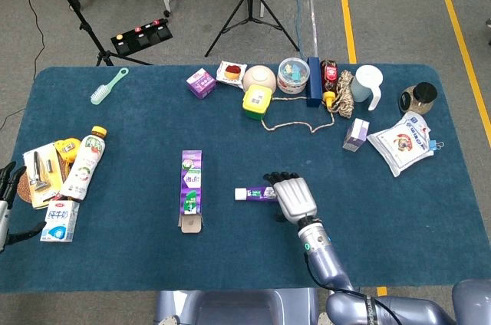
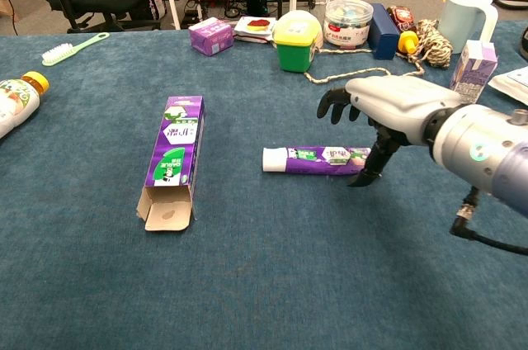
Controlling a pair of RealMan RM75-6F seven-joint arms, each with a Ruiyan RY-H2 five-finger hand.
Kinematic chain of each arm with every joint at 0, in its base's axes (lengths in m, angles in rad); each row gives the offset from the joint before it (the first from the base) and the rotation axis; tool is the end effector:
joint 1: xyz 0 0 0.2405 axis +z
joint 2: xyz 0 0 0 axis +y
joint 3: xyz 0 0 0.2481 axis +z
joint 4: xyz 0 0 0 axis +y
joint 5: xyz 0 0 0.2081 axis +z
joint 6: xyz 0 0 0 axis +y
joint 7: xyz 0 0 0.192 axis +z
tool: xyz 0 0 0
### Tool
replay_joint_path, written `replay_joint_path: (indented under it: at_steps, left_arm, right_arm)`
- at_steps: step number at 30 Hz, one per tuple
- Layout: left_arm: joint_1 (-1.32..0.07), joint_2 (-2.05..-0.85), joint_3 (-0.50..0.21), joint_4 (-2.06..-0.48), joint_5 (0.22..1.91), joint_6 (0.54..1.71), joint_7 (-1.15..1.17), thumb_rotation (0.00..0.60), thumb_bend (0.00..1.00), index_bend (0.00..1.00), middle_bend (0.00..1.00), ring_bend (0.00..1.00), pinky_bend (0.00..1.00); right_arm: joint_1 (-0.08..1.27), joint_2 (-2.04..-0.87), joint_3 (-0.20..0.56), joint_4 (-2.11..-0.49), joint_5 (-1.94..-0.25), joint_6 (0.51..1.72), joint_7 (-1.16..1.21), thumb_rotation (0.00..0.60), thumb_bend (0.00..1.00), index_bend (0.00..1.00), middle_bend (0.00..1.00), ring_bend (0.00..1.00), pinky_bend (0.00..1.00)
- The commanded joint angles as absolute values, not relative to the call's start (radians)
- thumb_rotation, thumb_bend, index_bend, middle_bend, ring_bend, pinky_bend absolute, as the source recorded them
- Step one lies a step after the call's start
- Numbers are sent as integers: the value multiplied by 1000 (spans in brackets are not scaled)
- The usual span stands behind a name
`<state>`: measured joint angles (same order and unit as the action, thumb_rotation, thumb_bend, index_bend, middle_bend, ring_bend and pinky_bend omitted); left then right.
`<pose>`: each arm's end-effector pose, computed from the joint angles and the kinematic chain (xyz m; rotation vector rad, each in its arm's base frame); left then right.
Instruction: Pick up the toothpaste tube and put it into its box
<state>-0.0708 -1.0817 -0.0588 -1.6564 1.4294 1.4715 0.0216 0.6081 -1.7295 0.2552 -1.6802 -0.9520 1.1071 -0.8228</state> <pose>-0.3124 0.2249 0.1689 -1.3244 -0.9335 -0.8510 -0.1008 -0.3283 -0.0640 1.7998 -0.9792 0.8342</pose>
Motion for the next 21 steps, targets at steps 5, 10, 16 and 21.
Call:
replay_joint_path:
  at_steps: [5,10,16,21]
  left_arm:
    - [-74,-1083,-61,-1654,1419,1463,22,600,8,0,0,6,111]
    - [-72,-1083,-69,-1648,1404,1465,14,600,9,0,0,6,111]
    - [-77,-1085,-71,-1646,1395,1453,16,600,8,0,0,6,111]
    - [-76,-1085,-72,-1646,1391,1453,16,600,9,0,0,6,111]
  right_arm:
    - [667,-1815,258,-1584,-939,1138,-849,600,11,270,322,326,338]
    - [697,-1849,266,-1513,-921,1138,-851,600,25,286,335,344,354]
    - [715,-1869,264,-1489,-923,1140,-833,600,39,300,353,368,376]
    - [736,-1892,266,-1472,-919,1138,-830,600,87,300,368,385,392]
